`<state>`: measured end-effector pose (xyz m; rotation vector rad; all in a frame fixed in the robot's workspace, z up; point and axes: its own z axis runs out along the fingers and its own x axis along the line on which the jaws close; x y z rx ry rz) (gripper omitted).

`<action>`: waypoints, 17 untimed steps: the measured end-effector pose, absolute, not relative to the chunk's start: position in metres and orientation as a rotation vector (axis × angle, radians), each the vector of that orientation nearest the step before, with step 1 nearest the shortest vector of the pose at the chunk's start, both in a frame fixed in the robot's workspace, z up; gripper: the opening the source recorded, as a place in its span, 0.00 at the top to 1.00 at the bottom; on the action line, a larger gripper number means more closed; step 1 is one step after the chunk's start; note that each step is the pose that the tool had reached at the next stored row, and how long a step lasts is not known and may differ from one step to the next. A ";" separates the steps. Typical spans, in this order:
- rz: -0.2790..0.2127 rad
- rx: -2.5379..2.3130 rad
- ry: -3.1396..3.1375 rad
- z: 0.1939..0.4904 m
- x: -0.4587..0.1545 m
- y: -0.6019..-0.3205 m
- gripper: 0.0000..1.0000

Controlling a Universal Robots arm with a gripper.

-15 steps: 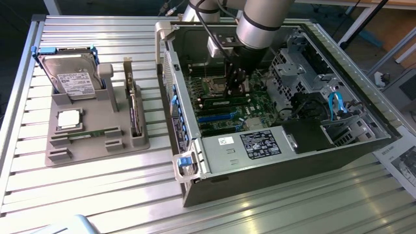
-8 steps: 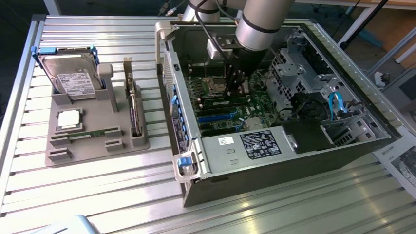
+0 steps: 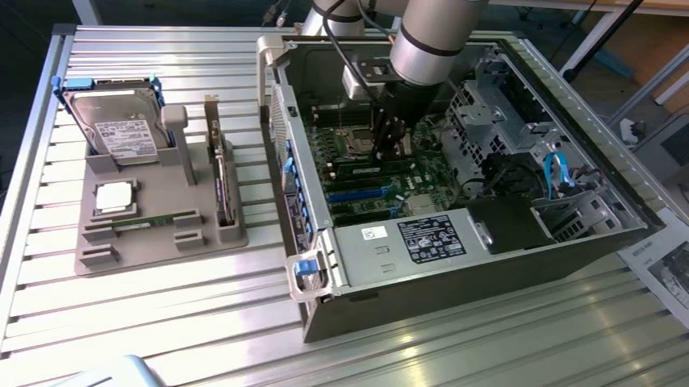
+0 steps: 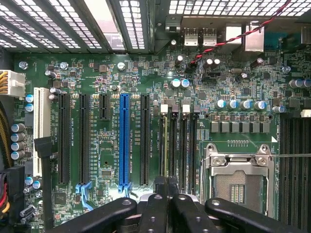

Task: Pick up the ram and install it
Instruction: 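Press down the ram until it locks into place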

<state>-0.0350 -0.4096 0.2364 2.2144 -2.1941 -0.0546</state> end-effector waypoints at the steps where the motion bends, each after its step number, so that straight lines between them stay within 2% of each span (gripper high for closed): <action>1: -0.055 2.214 -2.194 0.236 -0.035 -0.410 0.90; 17: -0.055 2.215 -2.194 0.233 -0.035 -0.410 0.90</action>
